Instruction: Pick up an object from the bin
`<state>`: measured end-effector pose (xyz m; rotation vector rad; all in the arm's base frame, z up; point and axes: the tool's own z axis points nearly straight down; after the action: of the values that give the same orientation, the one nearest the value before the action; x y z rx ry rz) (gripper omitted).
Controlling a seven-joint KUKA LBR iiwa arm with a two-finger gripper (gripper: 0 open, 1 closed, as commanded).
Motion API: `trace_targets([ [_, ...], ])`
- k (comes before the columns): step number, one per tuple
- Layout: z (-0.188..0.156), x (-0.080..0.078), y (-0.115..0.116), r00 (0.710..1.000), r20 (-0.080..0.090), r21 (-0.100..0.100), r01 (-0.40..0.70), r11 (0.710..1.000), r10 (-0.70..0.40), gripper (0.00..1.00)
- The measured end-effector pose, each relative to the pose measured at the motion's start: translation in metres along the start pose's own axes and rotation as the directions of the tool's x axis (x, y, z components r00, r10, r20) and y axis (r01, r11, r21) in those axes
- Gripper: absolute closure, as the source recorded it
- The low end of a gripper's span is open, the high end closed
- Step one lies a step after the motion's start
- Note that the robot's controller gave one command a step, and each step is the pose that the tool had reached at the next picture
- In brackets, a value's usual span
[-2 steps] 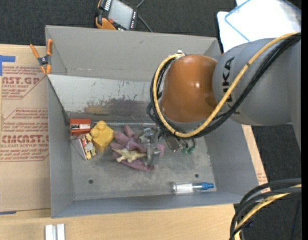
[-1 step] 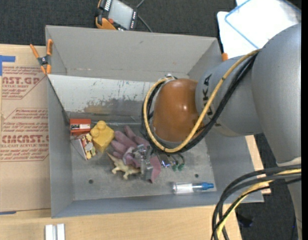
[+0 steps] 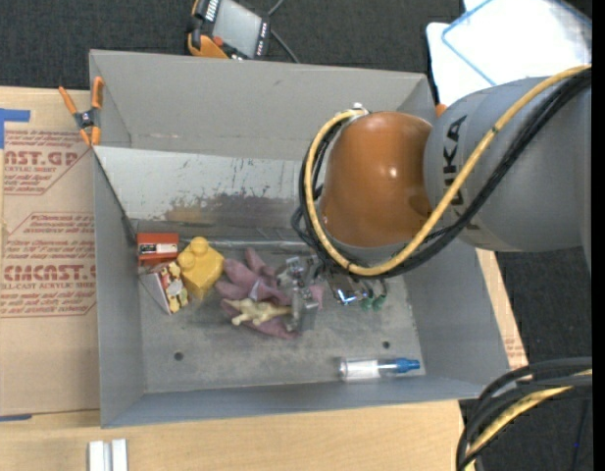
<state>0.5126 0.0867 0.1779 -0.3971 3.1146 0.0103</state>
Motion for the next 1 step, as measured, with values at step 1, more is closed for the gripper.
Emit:
trace_targets([
  [1,0.0969,0.0039,-0.0113,1.0,-0.012,-0.004,-0.008,1.0,0.008,0.0],
])
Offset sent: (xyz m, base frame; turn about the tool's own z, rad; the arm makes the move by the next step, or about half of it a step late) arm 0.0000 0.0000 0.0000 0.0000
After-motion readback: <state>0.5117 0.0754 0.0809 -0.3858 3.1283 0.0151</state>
